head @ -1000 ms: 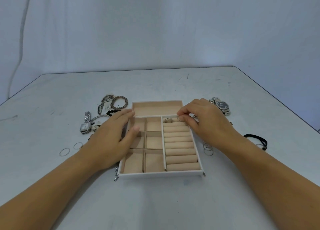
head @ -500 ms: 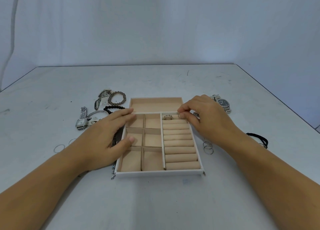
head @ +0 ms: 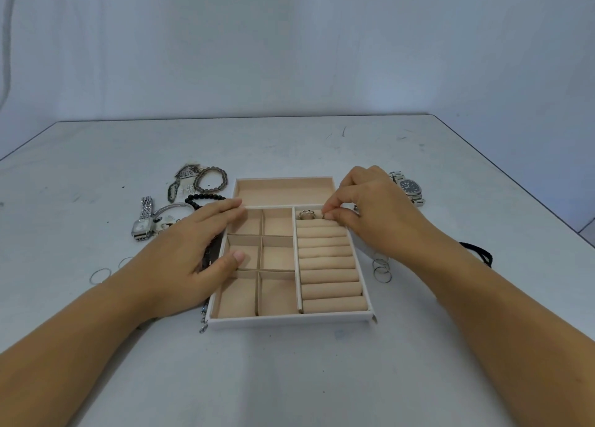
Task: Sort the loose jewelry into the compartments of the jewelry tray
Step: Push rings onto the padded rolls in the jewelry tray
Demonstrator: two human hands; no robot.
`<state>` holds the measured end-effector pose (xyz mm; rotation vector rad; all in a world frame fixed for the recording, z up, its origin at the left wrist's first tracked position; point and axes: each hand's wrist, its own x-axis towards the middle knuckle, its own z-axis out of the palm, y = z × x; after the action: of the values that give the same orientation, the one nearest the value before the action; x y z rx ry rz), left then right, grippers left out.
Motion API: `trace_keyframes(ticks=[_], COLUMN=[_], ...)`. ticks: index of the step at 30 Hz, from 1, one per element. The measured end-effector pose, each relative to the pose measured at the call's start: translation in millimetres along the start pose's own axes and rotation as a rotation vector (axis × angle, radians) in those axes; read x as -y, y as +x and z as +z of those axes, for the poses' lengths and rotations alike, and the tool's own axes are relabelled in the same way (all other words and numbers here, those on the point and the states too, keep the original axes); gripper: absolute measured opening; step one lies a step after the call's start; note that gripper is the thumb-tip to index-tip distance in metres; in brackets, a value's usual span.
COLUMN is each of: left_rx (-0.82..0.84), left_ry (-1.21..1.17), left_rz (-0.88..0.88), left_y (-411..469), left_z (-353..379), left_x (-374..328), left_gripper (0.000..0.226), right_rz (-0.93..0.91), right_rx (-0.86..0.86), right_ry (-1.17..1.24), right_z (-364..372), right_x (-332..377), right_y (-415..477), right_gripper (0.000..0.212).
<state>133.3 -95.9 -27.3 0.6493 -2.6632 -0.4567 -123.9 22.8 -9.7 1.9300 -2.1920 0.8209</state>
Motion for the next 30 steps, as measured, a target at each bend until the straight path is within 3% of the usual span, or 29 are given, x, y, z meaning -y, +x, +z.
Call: trace_keyframes(ticks=[9,14,18,23,30], left_rx=[0.013,0.013,-0.030,0.051,0.137], left_ry=[0.029,0.024,-0.007,-0.009,0.008], left_rz=[-0.004,-0.014,0.077,0.197,0.205], left_y=[0,3,18,56,108], left_z=[-1,-5,-8,-3,34], left_x=[-2,-7,-34,-75,-113], left_gripper=[0.074,0.074,0.063,0.050,0.024], right_rz=[-0.019,0.020,0.102,0.137,0.153], right_rx=[0.141,0.111,0.141,0.256,0.266], right_ry=[-0.145,-0.028,-0.067,-0.165,-0.161], right_z=[-12,-33,-63,-77,-64], right_x=[0,-12,-27,-41,-55], right_y=[-12,-19,-25,-35,-55], right_gripper=[0.025,0.028,0.023,0.020,0.021])
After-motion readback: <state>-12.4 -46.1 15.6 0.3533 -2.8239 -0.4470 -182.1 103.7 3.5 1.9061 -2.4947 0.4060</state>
